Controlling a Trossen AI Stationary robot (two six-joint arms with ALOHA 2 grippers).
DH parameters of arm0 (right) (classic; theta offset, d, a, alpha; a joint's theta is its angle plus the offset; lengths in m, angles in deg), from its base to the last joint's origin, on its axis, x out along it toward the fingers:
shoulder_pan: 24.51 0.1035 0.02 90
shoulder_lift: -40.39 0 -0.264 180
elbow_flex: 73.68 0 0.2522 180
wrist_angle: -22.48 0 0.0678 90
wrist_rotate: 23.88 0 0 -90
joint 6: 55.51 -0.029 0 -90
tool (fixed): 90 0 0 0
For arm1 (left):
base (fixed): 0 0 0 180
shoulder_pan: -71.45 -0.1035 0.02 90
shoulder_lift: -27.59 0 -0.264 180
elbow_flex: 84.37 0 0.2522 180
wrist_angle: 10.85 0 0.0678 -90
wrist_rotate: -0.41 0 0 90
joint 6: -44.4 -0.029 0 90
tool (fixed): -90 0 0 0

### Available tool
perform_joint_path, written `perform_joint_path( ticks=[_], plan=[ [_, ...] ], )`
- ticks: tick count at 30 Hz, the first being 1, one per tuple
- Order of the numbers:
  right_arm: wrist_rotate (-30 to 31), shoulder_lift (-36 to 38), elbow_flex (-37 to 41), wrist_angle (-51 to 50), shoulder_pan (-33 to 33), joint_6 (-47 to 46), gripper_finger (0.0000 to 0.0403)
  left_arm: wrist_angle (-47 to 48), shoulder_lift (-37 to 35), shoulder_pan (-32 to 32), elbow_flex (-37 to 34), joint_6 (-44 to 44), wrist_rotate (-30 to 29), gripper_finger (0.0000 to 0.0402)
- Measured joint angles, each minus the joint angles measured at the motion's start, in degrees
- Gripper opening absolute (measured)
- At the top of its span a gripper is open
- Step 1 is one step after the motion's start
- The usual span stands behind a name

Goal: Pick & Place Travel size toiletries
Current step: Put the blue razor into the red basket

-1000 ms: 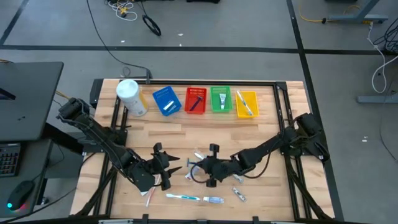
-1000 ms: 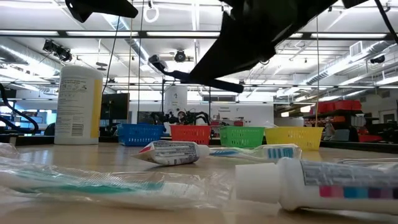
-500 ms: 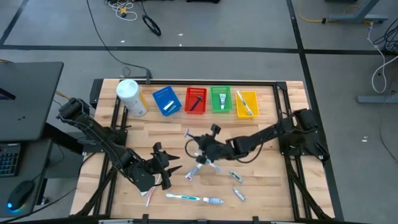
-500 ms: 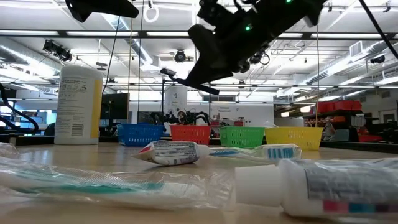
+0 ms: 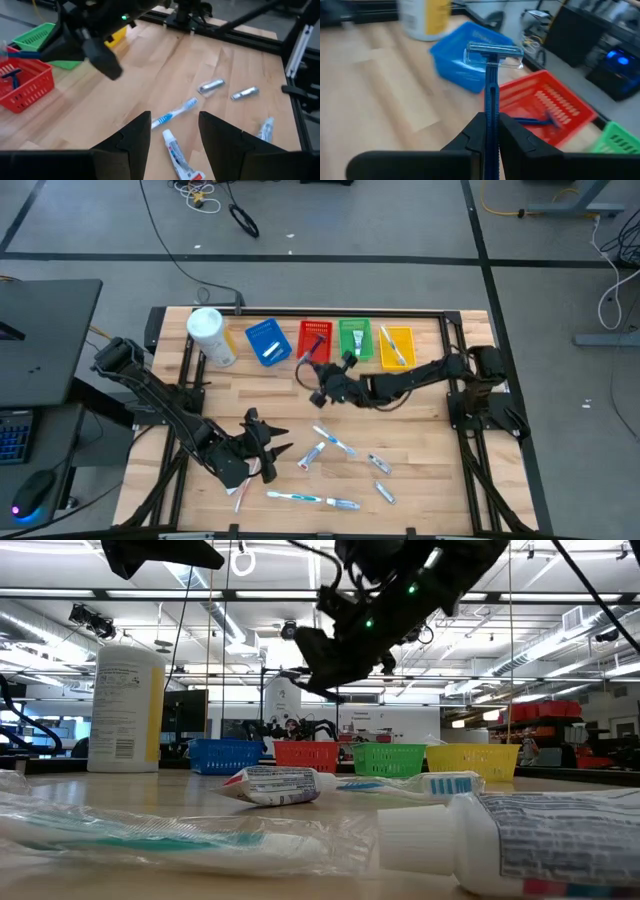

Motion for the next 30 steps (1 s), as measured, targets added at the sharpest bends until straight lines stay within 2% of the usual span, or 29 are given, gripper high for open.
perform_joint_path(
  ticks=[3,13,18,21,30],
  plan=[
    [-0.55,0.0,0.0,0.02,-3.68,0.24,0.004,-0.01,0.0,0.02,0.0,1.28,-1.44,0.0176],
    [-12.45,-0.09,-0.02,7.08,-16.12,0.3,0.004,-0.03,0.0,0.0,0.0,4.81,-4.74,0.0176],
    [-17.88,-1.65,-0.15,10.26,-19.61,-5.28,0.004,-0.09,0.0,0.0,0.0,6.11,-5.04,0.0176],
    [-18.84,-3.41,-0.12,10.73,-20.29,-5.49,0.004,-0.13,0.0,0.0,0.0,6.1,-5.08,0.0176],
    [-16.43,-6.45,-0.04,14.19,-20.81,-4.36,0.004,-0.23,0.0,0.0,0.02,5.16,-5.12,0.0176]
  ],
)
